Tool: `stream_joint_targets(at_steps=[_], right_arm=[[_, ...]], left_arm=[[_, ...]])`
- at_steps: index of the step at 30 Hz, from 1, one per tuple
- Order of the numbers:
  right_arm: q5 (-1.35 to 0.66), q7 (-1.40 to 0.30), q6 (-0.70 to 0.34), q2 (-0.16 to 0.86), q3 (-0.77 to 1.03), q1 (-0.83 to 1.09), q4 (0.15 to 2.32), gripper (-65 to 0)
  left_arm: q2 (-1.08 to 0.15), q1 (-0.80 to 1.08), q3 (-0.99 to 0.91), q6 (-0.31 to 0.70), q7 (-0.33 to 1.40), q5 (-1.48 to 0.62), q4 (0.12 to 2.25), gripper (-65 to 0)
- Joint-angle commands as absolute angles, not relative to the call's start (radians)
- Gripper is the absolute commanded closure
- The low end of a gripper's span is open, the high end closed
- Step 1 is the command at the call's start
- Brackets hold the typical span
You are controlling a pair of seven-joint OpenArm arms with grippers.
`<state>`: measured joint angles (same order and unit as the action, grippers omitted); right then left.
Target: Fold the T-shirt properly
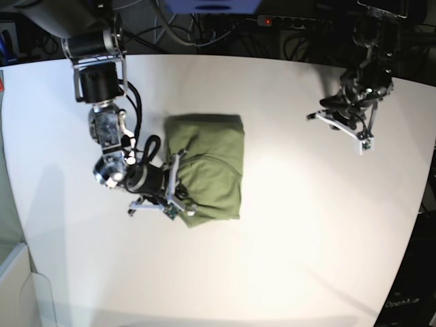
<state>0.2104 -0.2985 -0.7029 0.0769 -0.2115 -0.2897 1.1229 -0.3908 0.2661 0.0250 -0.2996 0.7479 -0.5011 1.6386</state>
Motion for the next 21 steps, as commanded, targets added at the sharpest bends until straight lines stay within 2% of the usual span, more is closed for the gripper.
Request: stream_joint_targets(at_steps=[1, 5, 10, 17, 21], right_arm=[[0.194, -0.286, -0.698, 0.085, -0.209, -0.321, 1.181, -1.9], [0.194, -0.346, -0.698, 0.094, -0.208, -0.309, 1.31, -1.9], [0.194, -0.444, -0.698, 0.122, -0.208, -0.219, 1.573, -1.9], [0.196, -0.527, -0.698, 0.147, -0.13, 0.027, 1.916, -1.9], [0.196, -0.527, -0.698, 0.143, -0.054, 0.177, 1.974, -1.9]], left_arm=[[-0.397, 0.278, 0.028, -0.309, 0.799, -0.506, 1.636, -2.2], [-0.397, 0.278, 0.025, -0.309, 0.799, -0.506, 1.636, -2.2], [-0.397, 0.282, 0.018, -0.309, 0.796, -0.512, 1.681, -2.2], [-0.387, 0.332, -0.108, -0.309, 0.797, -0.545, 1.905, -2.2], [-0.392, 0.375, -0.205, -0.309, 0.831, -0.648, 2.011, -2.2]])
